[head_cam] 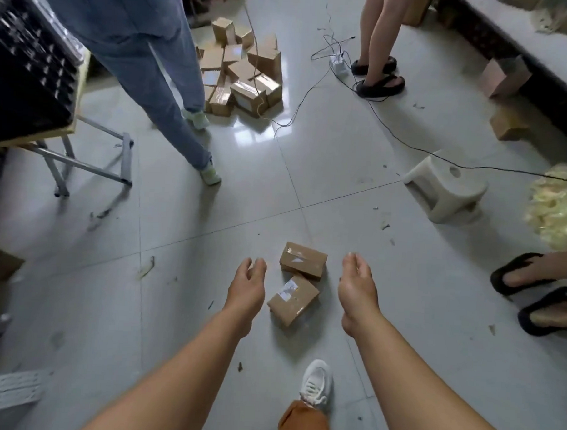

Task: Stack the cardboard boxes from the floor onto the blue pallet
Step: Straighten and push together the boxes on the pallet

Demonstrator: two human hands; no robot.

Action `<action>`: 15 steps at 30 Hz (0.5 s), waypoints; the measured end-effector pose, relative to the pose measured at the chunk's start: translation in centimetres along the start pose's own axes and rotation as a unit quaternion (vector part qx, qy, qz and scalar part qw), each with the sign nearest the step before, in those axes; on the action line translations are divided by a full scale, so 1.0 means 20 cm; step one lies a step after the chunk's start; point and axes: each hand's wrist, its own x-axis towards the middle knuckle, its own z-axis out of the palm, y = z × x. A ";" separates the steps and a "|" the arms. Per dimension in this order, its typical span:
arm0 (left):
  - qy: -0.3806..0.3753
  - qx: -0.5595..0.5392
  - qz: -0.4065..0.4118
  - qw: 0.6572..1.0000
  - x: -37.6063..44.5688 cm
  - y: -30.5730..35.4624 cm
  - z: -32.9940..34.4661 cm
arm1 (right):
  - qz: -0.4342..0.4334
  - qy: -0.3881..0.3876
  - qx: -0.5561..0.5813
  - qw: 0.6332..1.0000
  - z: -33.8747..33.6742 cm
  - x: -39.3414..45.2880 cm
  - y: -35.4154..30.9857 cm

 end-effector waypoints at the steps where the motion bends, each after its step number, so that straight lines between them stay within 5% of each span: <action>1: 0.001 0.003 -0.005 1.000 0.07 0.01 0.03 | 0.007 -0.001 -0.005 1.000 0.01 0.08 0.00; 15: -0.039 0.101 -0.030 0.994 1.22 -0.23 0.45 | 0.101 0.039 -0.069 0.992 0.27 1.20 0.48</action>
